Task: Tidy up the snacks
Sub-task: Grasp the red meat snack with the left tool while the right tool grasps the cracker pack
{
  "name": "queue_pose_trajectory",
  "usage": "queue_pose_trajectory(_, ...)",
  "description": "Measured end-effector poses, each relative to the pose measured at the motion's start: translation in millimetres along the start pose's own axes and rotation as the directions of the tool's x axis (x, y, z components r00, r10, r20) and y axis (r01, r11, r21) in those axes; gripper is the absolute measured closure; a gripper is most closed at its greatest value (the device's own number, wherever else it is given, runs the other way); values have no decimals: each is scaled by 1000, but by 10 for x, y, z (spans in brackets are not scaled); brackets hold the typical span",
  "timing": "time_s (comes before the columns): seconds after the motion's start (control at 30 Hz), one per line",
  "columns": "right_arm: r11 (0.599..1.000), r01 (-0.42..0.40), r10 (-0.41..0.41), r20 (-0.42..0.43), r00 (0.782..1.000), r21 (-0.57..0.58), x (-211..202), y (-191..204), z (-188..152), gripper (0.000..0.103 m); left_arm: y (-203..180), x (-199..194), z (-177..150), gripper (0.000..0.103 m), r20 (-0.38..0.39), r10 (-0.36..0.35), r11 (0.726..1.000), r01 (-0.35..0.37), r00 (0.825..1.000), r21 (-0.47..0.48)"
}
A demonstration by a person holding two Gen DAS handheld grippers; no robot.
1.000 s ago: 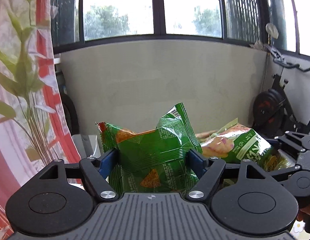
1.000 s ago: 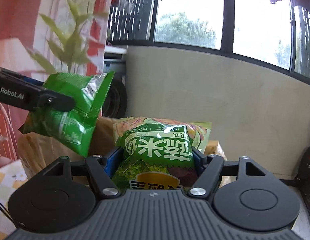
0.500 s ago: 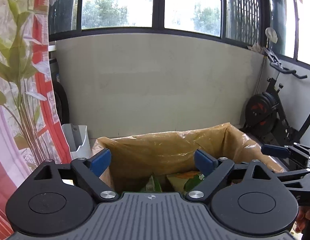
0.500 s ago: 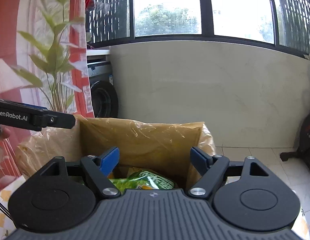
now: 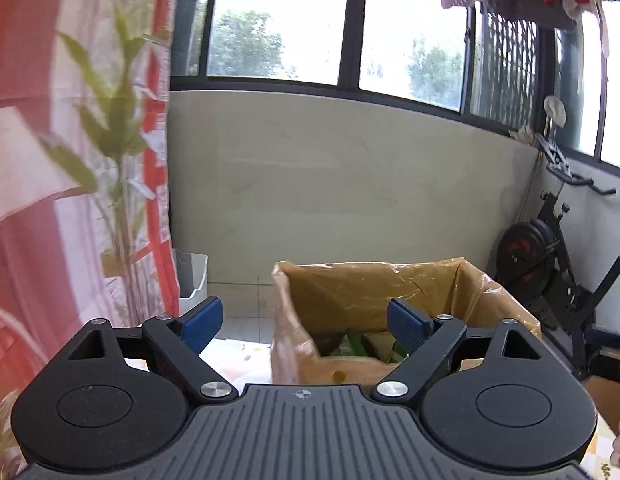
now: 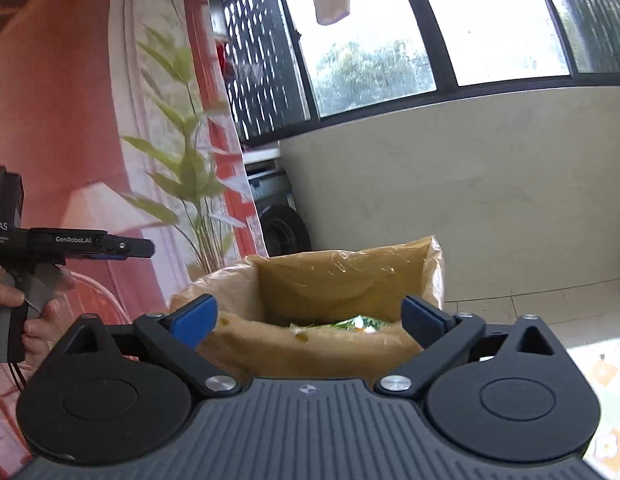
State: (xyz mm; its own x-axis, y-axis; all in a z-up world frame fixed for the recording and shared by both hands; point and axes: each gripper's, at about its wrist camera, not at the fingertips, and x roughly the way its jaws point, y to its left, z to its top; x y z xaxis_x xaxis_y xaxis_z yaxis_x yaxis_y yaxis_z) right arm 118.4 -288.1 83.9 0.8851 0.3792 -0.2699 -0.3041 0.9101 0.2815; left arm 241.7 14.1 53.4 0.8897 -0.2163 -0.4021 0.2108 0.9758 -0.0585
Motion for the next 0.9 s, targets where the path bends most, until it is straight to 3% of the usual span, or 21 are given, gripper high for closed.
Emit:
queue_pose_trajectory(0.13, 1000, 11, -12, -45, 999, -5, -132, 70, -249, 0, 113, -224, -258, 13, -9, 58, 998, -58, 998, -16)
queue_pose_trajectory(0.4, 998, 53, -45, -209, 977, 30, -227, 69, -1043, 4, 317, -306, -1027, 17, -161, 122, 988, -134, 979, -70)
queue_pose_trajectory(0.5, 996, 79, -90, -301, 949, -49, -215, 119, -1339, 18, 350, -299, -1307, 17, -215, 114, 985, -139, 970, -105)
queue_pose_trajectory(0.57, 991, 81, -115, -362, 925, -108, -205, 166, -1507, 33, 348, -271, -1466, 17, -252, 109, 981, -144, 962, -127)
queue_pose_trajectory(0.63, 990, 71, -115, -421, 900, -120, -187, 188, -1639, 38, 329, -240, -1624, 19, -291, 100, 980, -144, 952, -136)
queue_pose_trajectory(0.73, 991, 67, -113, -477, 872, -112, -199, 201, -1781, 38, 276, -219, -1783, 22, -332, 80, 984, -128, 940, -126)
queue_pose_trajectory(0.9, 986, 86, -151, -533, 832, -144, -231, 240, -1893, 38, 174, -215, -1846, 22, -337, 48, 993, -82, 940, -90)
